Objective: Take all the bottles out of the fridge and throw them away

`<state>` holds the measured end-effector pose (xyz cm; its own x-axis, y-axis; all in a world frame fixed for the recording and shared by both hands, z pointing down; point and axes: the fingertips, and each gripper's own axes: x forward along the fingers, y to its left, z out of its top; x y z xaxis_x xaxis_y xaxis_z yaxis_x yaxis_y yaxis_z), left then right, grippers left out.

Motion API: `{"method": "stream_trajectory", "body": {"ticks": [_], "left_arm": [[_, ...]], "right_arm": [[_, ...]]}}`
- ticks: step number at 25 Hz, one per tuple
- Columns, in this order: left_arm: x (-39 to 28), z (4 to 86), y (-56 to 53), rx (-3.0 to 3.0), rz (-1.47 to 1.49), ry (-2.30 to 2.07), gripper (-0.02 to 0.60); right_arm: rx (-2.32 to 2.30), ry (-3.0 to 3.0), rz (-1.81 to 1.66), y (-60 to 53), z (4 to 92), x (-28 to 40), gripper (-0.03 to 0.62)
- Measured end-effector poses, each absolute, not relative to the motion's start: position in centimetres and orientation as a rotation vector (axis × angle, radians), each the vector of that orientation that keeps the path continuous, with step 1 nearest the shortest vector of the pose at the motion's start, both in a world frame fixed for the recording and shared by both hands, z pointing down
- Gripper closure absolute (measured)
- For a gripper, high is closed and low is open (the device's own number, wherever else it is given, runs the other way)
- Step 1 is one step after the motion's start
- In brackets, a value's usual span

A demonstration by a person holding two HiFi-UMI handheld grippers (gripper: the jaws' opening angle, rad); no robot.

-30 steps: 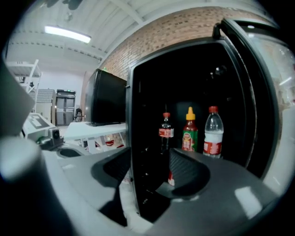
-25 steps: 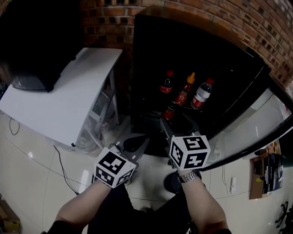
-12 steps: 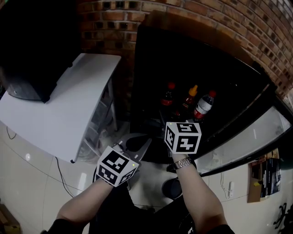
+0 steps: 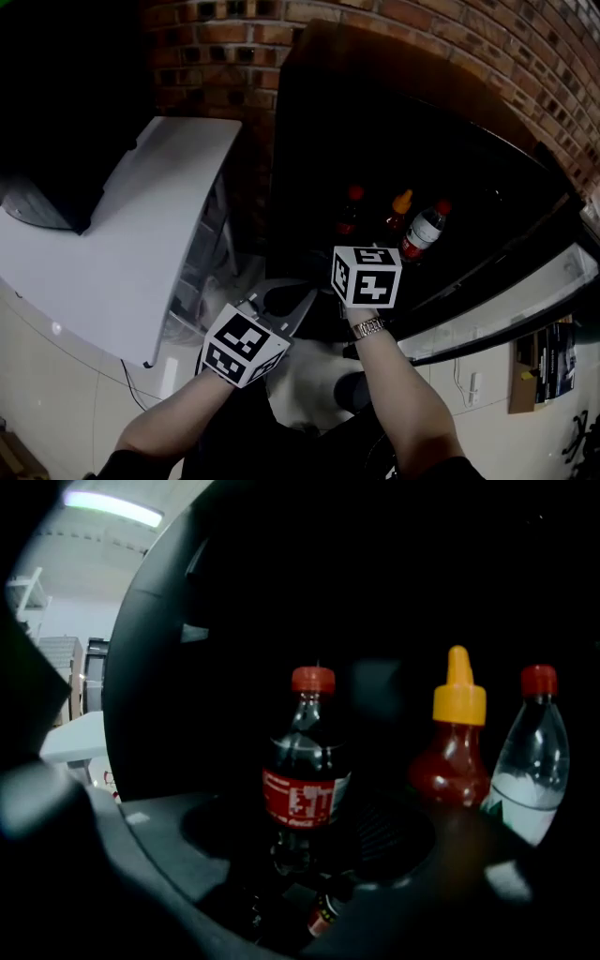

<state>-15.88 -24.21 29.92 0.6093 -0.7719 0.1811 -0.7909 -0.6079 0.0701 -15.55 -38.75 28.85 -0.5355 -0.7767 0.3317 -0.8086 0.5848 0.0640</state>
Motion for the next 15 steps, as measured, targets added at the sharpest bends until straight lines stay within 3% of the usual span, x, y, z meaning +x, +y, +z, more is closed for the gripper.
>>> {"method": "stream_trajectory", "body": {"ticks": [15], "left_arm": [[-16.0, 29.2, -24.1, 2.69, 0.202, -1.325, 0.578]], "right_arm": [[1.269, -2.547, 0.128, -36.6, 27.1, -15.1, 0.318]]}}
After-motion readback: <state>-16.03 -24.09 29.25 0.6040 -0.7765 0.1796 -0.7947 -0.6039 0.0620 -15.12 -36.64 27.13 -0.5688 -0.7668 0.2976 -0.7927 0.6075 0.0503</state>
